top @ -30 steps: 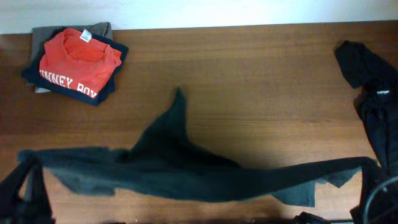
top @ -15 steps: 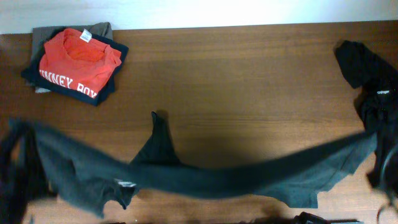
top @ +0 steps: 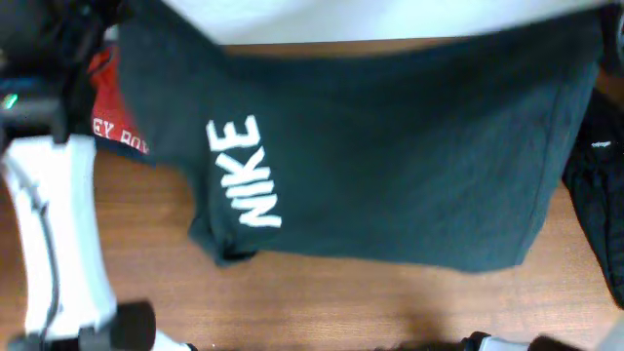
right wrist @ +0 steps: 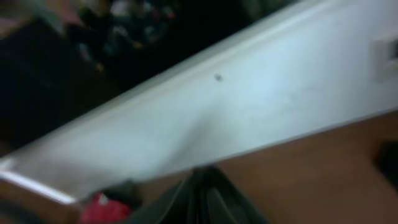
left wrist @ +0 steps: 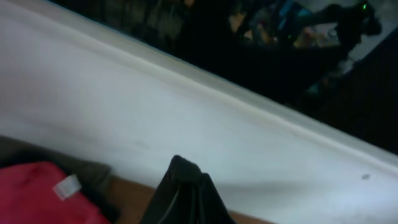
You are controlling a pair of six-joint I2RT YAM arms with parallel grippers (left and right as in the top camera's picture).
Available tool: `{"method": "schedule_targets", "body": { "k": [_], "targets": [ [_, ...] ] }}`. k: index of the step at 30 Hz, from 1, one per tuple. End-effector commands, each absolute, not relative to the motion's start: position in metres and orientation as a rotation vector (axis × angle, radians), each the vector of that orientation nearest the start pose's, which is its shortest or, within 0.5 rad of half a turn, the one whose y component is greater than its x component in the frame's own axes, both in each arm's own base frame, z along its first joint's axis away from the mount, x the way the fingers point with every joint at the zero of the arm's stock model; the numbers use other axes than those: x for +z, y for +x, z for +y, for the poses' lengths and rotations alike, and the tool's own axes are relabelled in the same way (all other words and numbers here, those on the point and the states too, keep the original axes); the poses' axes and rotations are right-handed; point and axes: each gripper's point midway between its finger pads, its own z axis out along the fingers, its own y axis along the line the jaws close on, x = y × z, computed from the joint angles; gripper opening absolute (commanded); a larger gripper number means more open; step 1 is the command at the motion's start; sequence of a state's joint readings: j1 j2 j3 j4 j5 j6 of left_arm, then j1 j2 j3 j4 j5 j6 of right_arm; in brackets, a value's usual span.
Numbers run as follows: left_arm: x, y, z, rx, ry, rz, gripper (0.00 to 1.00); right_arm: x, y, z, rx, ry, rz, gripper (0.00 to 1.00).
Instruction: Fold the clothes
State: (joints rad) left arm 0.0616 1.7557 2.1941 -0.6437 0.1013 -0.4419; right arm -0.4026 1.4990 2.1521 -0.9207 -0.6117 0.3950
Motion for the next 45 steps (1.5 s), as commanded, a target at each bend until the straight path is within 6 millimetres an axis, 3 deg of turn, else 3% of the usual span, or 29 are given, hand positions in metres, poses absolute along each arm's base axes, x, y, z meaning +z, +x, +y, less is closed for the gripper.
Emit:
{"method": "schedule_targets", "body": {
  "k": [1, 3, 5, 8, 10, 12, 16, 19, 22, 26, 31, 37, 38, 45],
  "targets": [
    [0.566, 0.483, 0.008, -0.511, -0.316, 1.542, 0.01, 0.55, 0.372, -0.039, 0.701, 0.202, 1.722, 0.04],
    [0.586, 0.471, 0.011, -0.505, -0.301, 1.502, 0.01, 0.558, 0.37, -0.045, 0.694, 0.197, 1.709, 0.04],
    [0.592, 0.461, 0.013, -0.466, -0.273, 1.506, 0.01, 0.556, 0.369, -0.046, 0.674, 0.181, 1.716, 0.04],
    [0.571, 0.456, 0.012, -0.435, -0.277, 1.608, 0.01, 0.541, 0.368, -0.046, 0.654, 0.194, 1.77, 0.04],
    [0.524, 0.455, 0.012, -0.424, -0.327, 1.784, 0.01, 0.515, 0.367, -0.056, 0.601, 0.273, 1.858, 0.04],
    [0.468, 0.452, 0.014, -0.414, -0.407, 1.989, 0.01, 0.481, 0.364, -0.072, 0.514, 0.395, 1.974, 0.04],
    [0.355, 0.445, 0.018, -0.359, -0.558, 2.388, 0.01, 0.415, 0.353, -0.084, 0.431, 0.566, 2.22, 0.04],
    [0.299, 0.445, 0.016, -0.352, -0.624, 2.575, 0.01, 0.392, 0.35, -0.084, 0.463, 0.629, 2.31, 0.04],
    [0.274, 0.439, 0.01, -0.348, -0.639, 2.682, 0.01, 0.387, 0.346, -0.081, 0.476, 0.644, 2.334, 0.04],
    [0.287, 0.437, 0.003, -0.337, -0.52, 2.665, 0.01, 0.402, 0.338, -0.076, 0.466, 0.612, 2.296, 0.04],
    [0.342, 0.412, -0.008, -0.347, -0.443, 2.544, 0.01, 0.441, 0.31, -0.063, 0.426, 0.544, 2.192, 0.04],
    [0.409, 0.34, -0.025, -0.372, -0.359, 2.416, 0.01, 0.476, 0.26, -0.039, 0.39, 0.486, 2.091, 0.04],
    [0.424, 0.318, -0.028, -0.381, -0.341, 2.378, 0.01, 0.481, 0.244, -0.032, 0.384, 0.475, 2.073, 0.04],
    [0.469, 0.256, -0.033, -0.406, -0.293, 2.225, 0.01, 0.488, 0.21, -0.015, 0.385, 0.476, 2.041, 0.04]
  ]
}}
